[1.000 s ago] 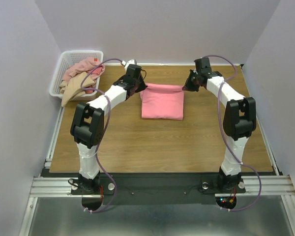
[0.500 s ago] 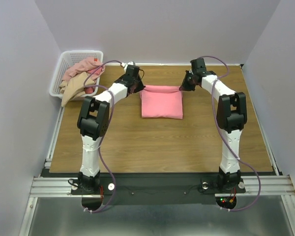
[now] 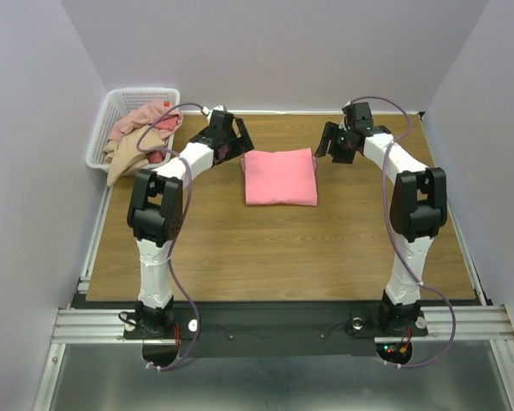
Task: Fold and stack the t-shirts
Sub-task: Fold the tshirt, then neatly place the folded tshirt to the corner
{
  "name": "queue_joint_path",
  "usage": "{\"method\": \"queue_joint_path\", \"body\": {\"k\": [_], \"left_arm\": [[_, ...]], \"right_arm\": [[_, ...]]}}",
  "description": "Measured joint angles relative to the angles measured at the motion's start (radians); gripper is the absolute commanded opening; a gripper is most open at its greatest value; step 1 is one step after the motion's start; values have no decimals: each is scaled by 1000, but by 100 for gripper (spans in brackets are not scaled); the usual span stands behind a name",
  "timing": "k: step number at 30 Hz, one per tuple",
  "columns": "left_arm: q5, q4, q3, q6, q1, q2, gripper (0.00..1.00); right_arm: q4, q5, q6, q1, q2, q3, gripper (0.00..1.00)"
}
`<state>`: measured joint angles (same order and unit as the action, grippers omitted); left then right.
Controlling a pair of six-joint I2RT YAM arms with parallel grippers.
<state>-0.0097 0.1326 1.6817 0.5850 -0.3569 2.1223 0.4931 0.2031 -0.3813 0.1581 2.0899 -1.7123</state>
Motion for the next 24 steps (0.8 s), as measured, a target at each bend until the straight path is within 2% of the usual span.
{"method": "queue_joint_path", "body": {"k": [4,7,16,21,24], "left_arm": [[3,-29,-224,7,-8,-181,98],[2,-56,-465,31,-24,-387,98],[-24,-71,-996,142,-135,-924,99],[-76,26,-1092,197,-134,-1098,99],[-99,64,-1098,219,-134,-1169,99]], "right_arm": [[-5,29,29,0,-98,86,72],[-11,40,53,10,-139,160,73],[-6,0,80,99,-53,201,71],[-10,-30,78,120,-11,174,63],[-13,-54,71,120,1,166,49]]}}
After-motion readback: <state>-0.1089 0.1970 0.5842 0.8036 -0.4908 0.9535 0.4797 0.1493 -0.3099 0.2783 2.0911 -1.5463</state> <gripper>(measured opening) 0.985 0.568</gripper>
